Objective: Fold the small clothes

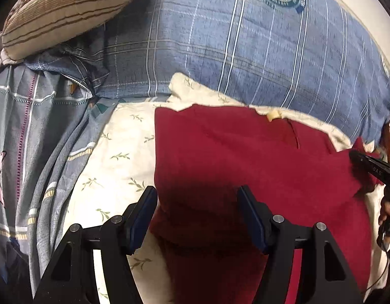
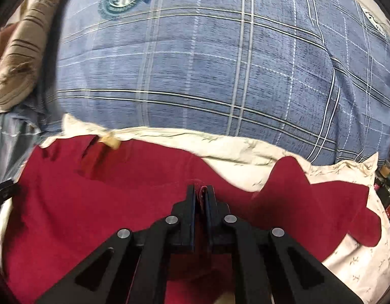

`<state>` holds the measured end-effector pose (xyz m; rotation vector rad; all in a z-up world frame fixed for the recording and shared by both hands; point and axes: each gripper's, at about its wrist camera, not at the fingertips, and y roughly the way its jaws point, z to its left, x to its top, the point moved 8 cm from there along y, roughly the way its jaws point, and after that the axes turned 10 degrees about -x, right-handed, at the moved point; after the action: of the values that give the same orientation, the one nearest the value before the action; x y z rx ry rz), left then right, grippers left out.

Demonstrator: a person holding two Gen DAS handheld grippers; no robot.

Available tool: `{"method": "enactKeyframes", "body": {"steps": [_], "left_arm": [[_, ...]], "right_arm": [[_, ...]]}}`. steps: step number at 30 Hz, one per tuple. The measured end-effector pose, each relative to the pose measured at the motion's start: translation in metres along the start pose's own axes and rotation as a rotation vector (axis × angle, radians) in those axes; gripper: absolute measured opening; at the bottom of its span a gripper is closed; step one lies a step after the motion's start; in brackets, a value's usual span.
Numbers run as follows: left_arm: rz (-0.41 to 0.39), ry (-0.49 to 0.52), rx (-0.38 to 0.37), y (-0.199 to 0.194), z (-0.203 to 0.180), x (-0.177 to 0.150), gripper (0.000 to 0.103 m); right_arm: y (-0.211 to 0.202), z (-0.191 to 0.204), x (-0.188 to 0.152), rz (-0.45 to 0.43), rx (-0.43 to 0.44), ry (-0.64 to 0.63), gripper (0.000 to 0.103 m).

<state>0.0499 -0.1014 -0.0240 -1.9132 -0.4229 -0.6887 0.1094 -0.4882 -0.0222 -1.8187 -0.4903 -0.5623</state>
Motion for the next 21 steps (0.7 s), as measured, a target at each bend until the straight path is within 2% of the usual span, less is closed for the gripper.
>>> {"method": "enactKeyframes", "body": {"steps": [2, 3, 4, 5, 7, 9, 11, 13, 15, 17, 18, 19, 21], "left_arm": [[0.017, 0.000, 0.000, 0.003, 0.000, -0.001, 0.065], [0.024, 0.002, 0.004, 0.004, 0.000, -0.002, 0.065], [0.026, 0.007, 0.011, 0.004, -0.001, -0.002, 0.065], [0.029, 0.011, 0.013, 0.005, -0.002, -0.002, 0.065], [0.032, 0.028, 0.022, 0.006, -0.004, -0.002, 0.067], [0.051, 0.036, 0.026, 0.011, -0.006, -0.004, 0.072], [0.064, 0.051, 0.043, 0.014, -0.006, -0.007, 0.073], [0.060, 0.065, 0.052, 0.014, -0.008, -0.007, 0.073], [0.056, 0.057, 0.042, 0.012, -0.007, -0.006, 0.073], [0.045, 0.037, 0.022, 0.008, -0.005, -0.004, 0.073], [0.038, 0.031, 0.016, 0.007, -0.004, -0.003, 0.073], [0.028, 0.026, 0.011, 0.004, -0.004, -0.001, 0.073], [0.012, 0.025, 0.001, 0.000, -0.004, 0.000, 0.073]], "right_arm": [[0.007, 0.003, -0.008, 0.026, 0.009, -0.004, 0.009], [0.010, 0.001, -0.013, 0.037, -0.015, -0.017, 0.017], [0.014, -0.005, -0.018, 0.058, -0.054, -0.026, 0.030], [0.012, -0.009, -0.023, 0.072, -0.077, -0.016, 0.035], [-0.001, -0.010, -0.024, 0.059, -0.019, 0.041, 0.035], [-0.016, -0.001, -0.023, 0.030, 0.077, 0.080, 0.035], [-0.014, 0.014, -0.029, 0.046, 0.141, 0.074, 0.033], [0.003, 0.028, -0.047, 0.130, 0.135, 0.053, 0.034], [-0.006, 0.029, -0.046, 0.101, 0.120, 0.042, 0.033], [-0.019, 0.018, -0.042, 0.110, 0.175, 0.093, 0.034], [-0.031, 0.004, -0.038, 0.081, 0.196, 0.140, 0.040], [-0.041, -0.012, -0.034, 0.056, 0.187, 0.173, 0.052], [-0.056, -0.055, -0.031, 0.013, 0.124, 0.243, 0.067]]}}
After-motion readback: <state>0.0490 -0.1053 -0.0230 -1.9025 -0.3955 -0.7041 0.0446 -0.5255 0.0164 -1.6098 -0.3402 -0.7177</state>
